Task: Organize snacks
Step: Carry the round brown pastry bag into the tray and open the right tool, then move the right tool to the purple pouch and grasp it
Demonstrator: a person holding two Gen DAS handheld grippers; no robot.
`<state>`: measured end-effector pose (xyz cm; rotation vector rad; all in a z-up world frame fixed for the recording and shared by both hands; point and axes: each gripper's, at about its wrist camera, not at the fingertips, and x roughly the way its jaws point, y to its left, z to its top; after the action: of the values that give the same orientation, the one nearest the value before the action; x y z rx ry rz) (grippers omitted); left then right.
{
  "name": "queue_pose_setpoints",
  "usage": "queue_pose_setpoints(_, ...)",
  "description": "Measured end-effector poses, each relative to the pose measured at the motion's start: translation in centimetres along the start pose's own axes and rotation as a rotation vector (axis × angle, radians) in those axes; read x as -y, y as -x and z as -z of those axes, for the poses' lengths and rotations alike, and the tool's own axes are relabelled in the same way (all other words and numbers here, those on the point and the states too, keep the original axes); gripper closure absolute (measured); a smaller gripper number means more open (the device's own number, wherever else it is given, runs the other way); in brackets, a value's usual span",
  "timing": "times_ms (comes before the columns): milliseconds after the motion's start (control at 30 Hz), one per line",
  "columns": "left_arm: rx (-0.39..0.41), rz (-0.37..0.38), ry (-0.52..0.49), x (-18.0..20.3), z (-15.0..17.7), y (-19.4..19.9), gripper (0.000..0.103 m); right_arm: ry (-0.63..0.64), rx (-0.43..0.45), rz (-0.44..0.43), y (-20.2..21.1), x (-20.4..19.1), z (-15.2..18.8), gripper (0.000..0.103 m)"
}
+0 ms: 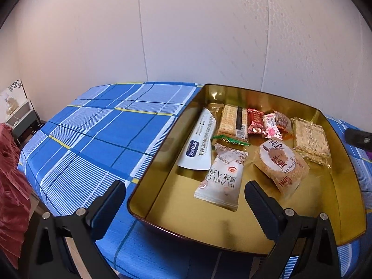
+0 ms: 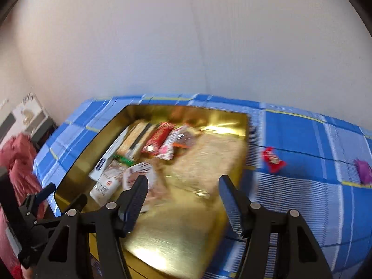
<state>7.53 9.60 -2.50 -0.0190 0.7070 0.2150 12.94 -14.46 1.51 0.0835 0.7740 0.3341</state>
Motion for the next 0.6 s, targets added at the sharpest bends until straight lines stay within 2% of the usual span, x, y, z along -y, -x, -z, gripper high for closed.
queue_pose_setpoints(133, 0.011, 0.003, -0.003, 0.2, 0.0, 0.2, 0.000, -0.051, 0.040, 0.047, 1.8, 3.2, 0.6, 0.039)
queue_pose_setpoints(300, 0.018, 0.008, -0.005, 0.3, 0.0, 0.5, 0.000, -0.123, 0.042, 0.107, 2.8, 7.4, 2.3, 0.039)
queue_pose_setpoints(500, 0.014, 0.010, 0.013, 0.2, -0.1, 0.5, 0.000, -0.156, -0.015, 0.159, 0.8, 11.0, 2.0, 0.039)
queue_pose_setpoints(600, 0.013, 0.021, 0.021, 0.1, -0.2, 0.5, 0.000, -0.128, -0.032, 0.185, -0.7, 11.5, 0.9, 0.044)
